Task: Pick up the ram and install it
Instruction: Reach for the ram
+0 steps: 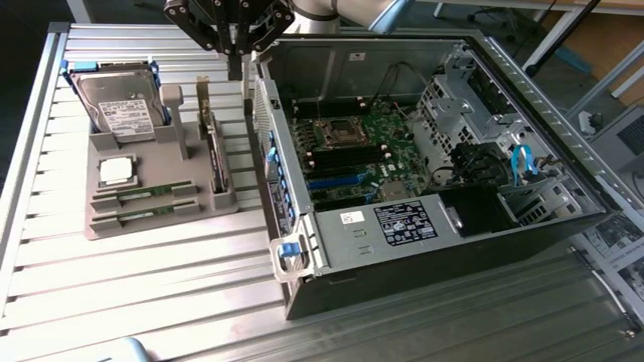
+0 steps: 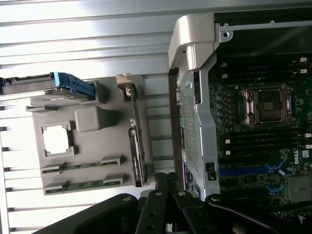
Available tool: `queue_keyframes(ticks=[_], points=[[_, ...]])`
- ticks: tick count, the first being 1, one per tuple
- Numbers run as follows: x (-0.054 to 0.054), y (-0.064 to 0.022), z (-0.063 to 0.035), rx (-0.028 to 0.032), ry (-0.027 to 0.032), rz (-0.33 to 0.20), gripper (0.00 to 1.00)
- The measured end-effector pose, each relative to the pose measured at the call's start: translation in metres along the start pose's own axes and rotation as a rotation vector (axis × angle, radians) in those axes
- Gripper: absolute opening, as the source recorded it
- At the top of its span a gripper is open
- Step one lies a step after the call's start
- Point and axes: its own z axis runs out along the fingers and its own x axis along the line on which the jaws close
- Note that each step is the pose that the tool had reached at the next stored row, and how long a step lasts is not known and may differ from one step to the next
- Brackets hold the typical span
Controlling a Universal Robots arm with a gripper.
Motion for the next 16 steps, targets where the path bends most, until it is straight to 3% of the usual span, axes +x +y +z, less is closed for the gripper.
queue_keyframes(ticks=[16], points=[[0.0083, -0.0006, -0.0002, 0.0011, -0.0001, 0.0, 0.11]])
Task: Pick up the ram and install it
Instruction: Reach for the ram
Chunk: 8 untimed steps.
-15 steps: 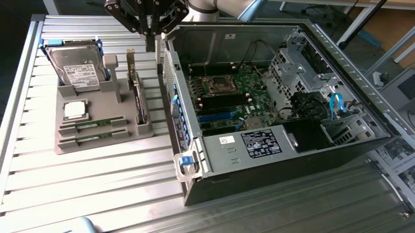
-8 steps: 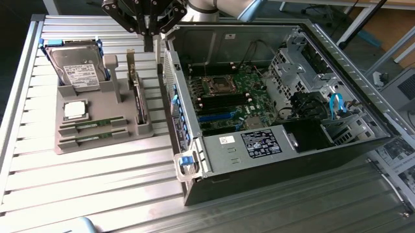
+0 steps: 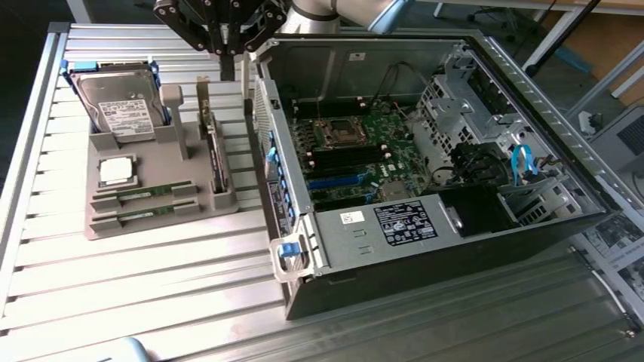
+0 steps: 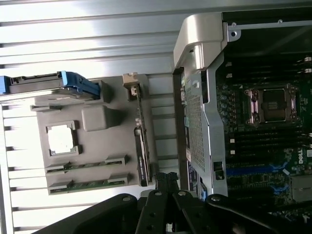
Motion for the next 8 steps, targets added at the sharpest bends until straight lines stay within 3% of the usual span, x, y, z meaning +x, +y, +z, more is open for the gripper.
queue_keyframes(ticks=[8], points=[[0.0054, -0.0004, -0.0002, 0.0007, 0.0, 0.0, 0.11]])
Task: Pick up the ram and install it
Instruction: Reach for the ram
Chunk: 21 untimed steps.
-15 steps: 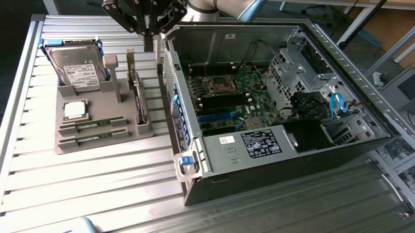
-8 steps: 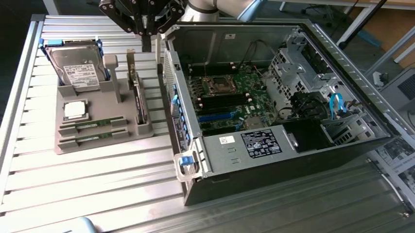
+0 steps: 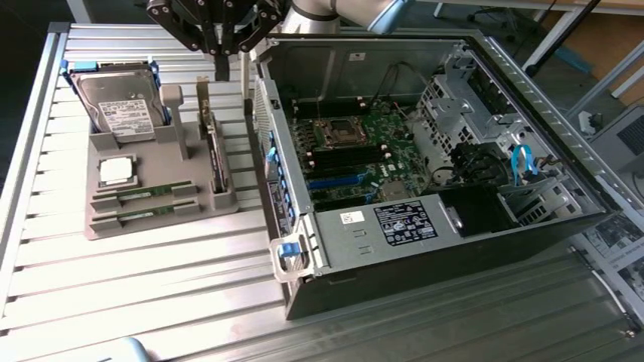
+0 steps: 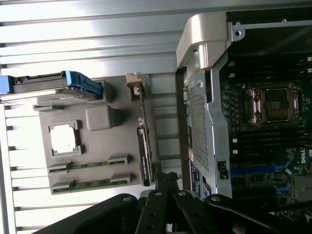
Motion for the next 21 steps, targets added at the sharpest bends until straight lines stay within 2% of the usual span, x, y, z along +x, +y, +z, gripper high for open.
queue_keyframes(ticks=[21], points=[[0.014, -0.0011, -0.0004, 0.001, -0.0001, 0.0, 0.11]])
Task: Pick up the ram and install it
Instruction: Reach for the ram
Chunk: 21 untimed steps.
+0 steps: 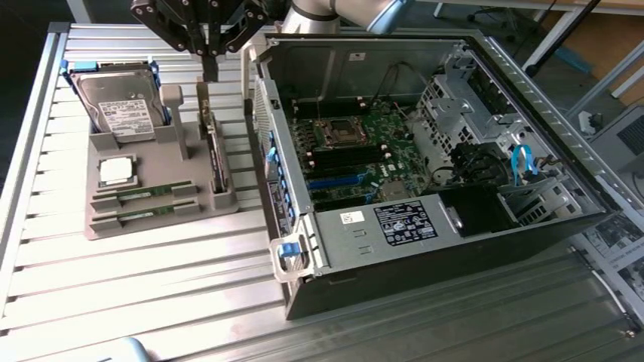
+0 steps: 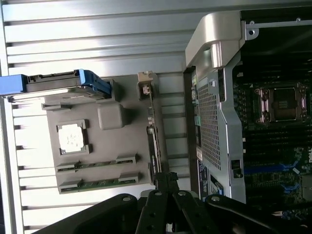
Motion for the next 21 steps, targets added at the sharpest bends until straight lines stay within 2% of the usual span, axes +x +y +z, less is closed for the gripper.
queue_keyframes(ticks=[21], points=[[0.016, -0.0012, -0.0004, 0.0008, -0.0001, 0.0, 0.11]])
